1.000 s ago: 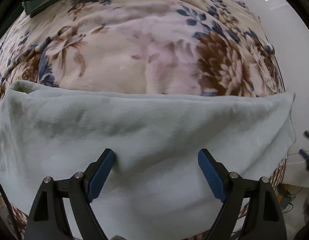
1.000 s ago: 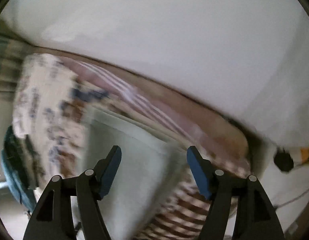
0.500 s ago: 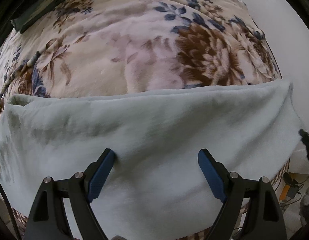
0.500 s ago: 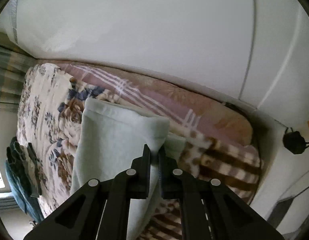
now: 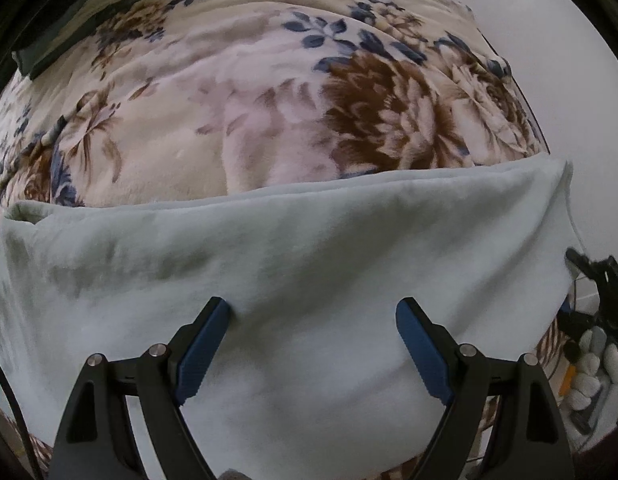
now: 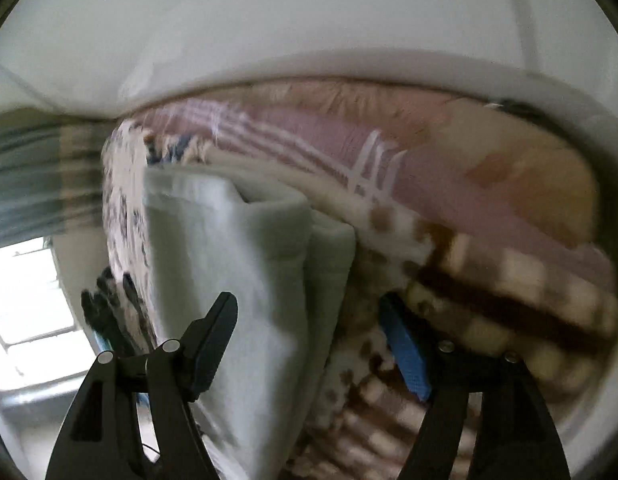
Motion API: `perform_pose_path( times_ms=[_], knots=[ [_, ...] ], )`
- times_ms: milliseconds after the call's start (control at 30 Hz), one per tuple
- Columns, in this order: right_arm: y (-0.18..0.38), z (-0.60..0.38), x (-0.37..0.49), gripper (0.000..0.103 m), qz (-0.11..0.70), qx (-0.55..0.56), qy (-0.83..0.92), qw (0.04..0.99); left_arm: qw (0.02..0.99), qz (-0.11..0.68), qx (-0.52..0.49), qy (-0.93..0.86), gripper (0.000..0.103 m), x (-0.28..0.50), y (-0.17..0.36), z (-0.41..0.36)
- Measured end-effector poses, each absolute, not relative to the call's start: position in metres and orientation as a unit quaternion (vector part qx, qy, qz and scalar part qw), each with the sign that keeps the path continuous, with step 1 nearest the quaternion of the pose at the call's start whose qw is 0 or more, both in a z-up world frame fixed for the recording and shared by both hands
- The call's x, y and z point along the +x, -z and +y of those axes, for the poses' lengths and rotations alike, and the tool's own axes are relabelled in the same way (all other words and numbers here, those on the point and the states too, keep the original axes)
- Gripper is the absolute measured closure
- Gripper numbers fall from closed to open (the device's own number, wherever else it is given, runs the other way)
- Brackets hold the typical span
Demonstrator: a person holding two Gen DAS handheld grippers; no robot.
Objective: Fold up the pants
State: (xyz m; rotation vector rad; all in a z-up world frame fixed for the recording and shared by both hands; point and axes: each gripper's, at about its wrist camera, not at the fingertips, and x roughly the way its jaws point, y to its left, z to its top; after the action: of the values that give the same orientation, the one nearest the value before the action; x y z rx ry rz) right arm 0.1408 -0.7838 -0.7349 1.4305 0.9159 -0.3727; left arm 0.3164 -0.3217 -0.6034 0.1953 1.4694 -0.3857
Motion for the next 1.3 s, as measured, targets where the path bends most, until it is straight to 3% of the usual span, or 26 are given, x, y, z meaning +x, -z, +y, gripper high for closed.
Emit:
perform_pose_path(
  times_ms=[167, 267, 433, 467, 500, 733, 1033, 1167, 1300],
  knots=[
    [0.725, -0.779, 0.164, 0.029, 0.339, 0.631, 0.075, 0.693, 0.725, 0.657, 0.100, 0.182, 0.006, 0.311, 0.605, -0.328],
    [0.745, -0.776, 0.184, 0.029, 0.382, 0.613, 0.102, 0.684, 0.727, 0.653, 0.108, 0.183, 0.005, 0.308, 0.603, -0.335],
    [0.744, -0.778, 0.212, 0.027, 0.371, 0.607, 0.114, 0.694, 0.724, 0.657, 0.094, 0.188, 0.005, 0.307, 0.601, -0.341],
    [0.741, -0.777, 0.215, 0.049, 0.371, 0.598, 0.120, 0.700, 0.725, 0.656, 0.091, 0.187, 0.005, 0.308, 0.600, -0.342],
    [0.737, -0.774, 0.220, 0.079, 0.374, 0.590, 0.127, 0.704, 0.726, 0.656, 0.090, 0.185, 0.005, 0.308, 0.600, -0.342],
    [0.665, -0.746, 0.229, 0.082, 0.349, 0.551, 0.150, 0.743, 0.745, 0.646, 0.047, 0.161, 0.005, 0.320, 0.575, -0.303],
    [0.524, -0.582, 0.282, 0.082, 0.396, 0.333, 0.155, 0.842, 0.773, 0.626, -0.066, 0.071, 0.005, 0.349, 0.526, -0.135],
    [0.511, -0.461, 0.297, 0.082, 0.436, 0.229, 0.121, 0.862, 0.777, 0.620, -0.107, 0.024, 0.005, 0.351, 0.512, -0.050],
    [0.544, -0.313, 0.323, 0.082, 0.484, 0.115, 0.059, 0.865, 0.780, 0.613, -0.121, -0.018, 0.005, 0.347, 0.503, 0.030]
  ],
)
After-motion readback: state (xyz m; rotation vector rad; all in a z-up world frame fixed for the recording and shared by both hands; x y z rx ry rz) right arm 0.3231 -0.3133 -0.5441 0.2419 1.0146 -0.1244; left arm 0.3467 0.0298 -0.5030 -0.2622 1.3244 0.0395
